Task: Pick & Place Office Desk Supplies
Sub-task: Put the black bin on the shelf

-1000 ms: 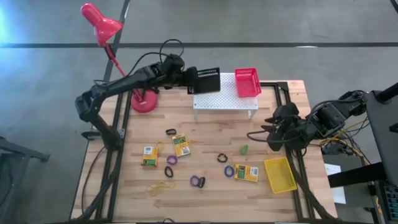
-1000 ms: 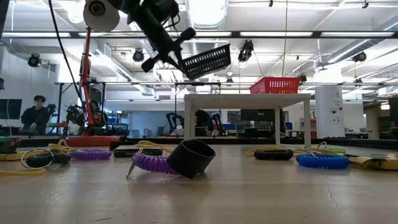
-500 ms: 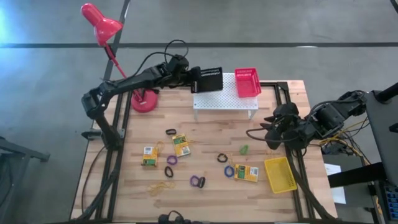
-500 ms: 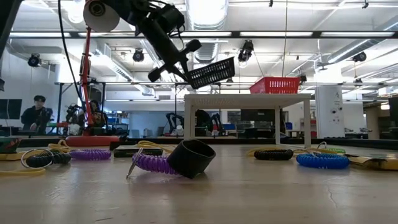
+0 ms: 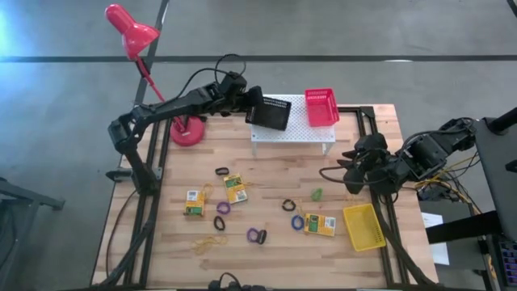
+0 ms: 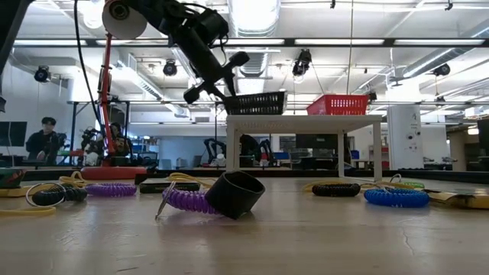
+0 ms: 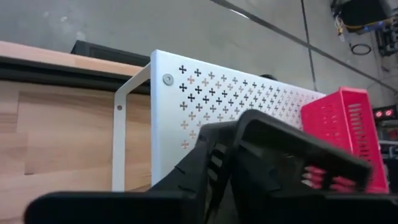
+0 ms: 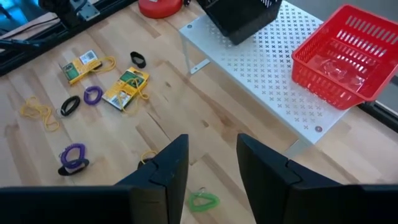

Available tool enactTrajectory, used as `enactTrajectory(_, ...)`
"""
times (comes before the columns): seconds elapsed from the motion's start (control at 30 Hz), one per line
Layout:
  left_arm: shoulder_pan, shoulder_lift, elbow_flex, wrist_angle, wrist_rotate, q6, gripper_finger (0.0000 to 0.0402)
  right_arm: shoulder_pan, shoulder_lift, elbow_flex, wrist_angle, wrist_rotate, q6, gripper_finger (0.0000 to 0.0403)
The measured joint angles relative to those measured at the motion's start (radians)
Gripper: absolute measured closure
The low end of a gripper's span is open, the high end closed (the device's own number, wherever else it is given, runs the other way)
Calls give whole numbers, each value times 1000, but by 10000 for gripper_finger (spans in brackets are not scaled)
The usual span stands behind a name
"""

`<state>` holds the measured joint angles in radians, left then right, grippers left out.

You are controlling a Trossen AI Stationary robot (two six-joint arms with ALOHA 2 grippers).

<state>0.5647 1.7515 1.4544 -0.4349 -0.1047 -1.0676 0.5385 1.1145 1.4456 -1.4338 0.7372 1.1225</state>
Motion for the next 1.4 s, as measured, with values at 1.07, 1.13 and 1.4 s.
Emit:
enactTrajectory(1.07, -152, -156, 0, 61, 262, 956, 289, 0, 0, 0, 11, -2, -16, 284)
enactTrajectory(1.13, -168, -145, 0, 21, 250, 1017, 280, 0, -1, 0, 12, -2, 12, 283)
enactTrajectory(1.4, -165, -117, -3, -19, 166, 1273, 213, 0, -1, 0, 14, -3, 109, 287)
